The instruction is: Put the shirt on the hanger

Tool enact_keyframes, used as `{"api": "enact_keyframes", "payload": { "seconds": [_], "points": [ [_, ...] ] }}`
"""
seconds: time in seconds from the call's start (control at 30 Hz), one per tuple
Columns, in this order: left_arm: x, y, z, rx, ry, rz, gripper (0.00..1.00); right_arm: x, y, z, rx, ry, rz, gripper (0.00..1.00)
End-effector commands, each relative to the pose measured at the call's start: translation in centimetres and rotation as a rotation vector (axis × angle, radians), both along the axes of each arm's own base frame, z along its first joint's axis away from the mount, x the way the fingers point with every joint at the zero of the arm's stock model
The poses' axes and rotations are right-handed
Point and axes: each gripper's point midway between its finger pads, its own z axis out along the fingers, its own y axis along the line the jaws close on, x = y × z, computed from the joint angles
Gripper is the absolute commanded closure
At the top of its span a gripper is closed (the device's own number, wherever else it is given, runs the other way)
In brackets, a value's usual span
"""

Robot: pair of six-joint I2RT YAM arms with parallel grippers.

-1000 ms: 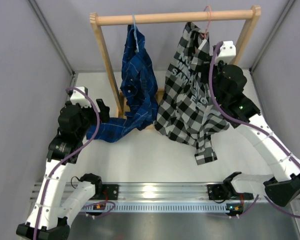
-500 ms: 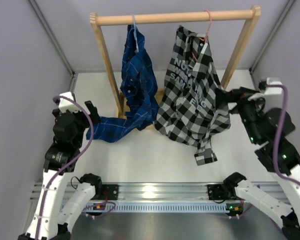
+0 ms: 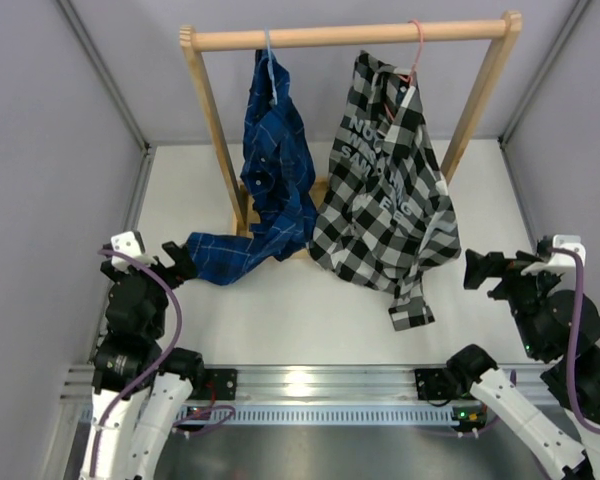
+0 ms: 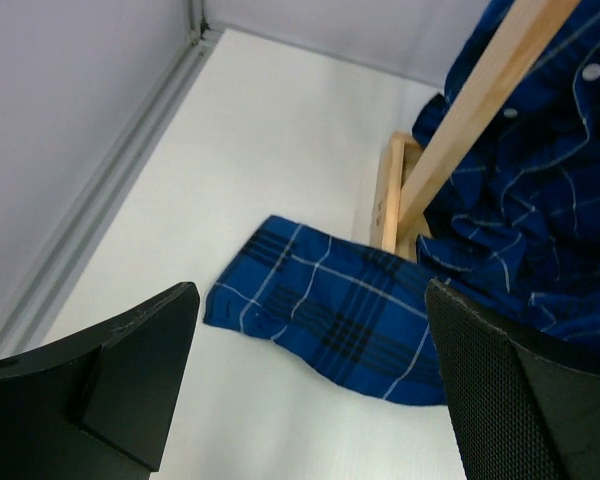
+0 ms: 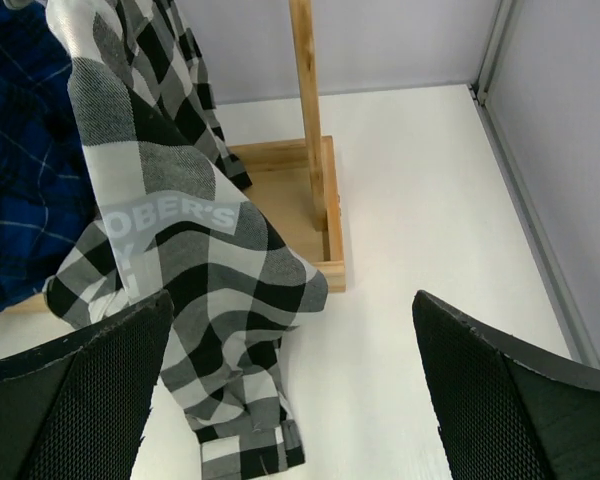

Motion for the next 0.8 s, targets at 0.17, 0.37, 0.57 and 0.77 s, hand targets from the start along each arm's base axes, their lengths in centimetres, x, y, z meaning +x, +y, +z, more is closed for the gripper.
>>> {"api": "enact_keyframes", "payload": {
  "seconds": [0.17, 0.37, 0.57, 0.77],
  "points": [
    [0.3, -1.5, -0.6, -0.014, -0.031, -0.088, 0.02, -1.4, -1.4, -0.5, -0.014, -0.015, -0.023, 0.01],
    [0.4, -1.9, -0.6, -0.016, -0.030, -0.106, 0.02, -1.4, -1.4, -0.6, -0.016, -0.015, -0.025, 0.01],
    [0.5, -2.1, -0.6, -0.016, -0.034, -0.120, 0.02, -1.2, -1.2, -0.6, -0.032, -0.005, -0.018, 0.01],
    [0.7, -2.4, -0.7, -0.018, -0.034, -0.134, 0.02, -1.1, -0.6, -0.7, -0.043, 0.003, 0.018, 0.00]
  ]
}}
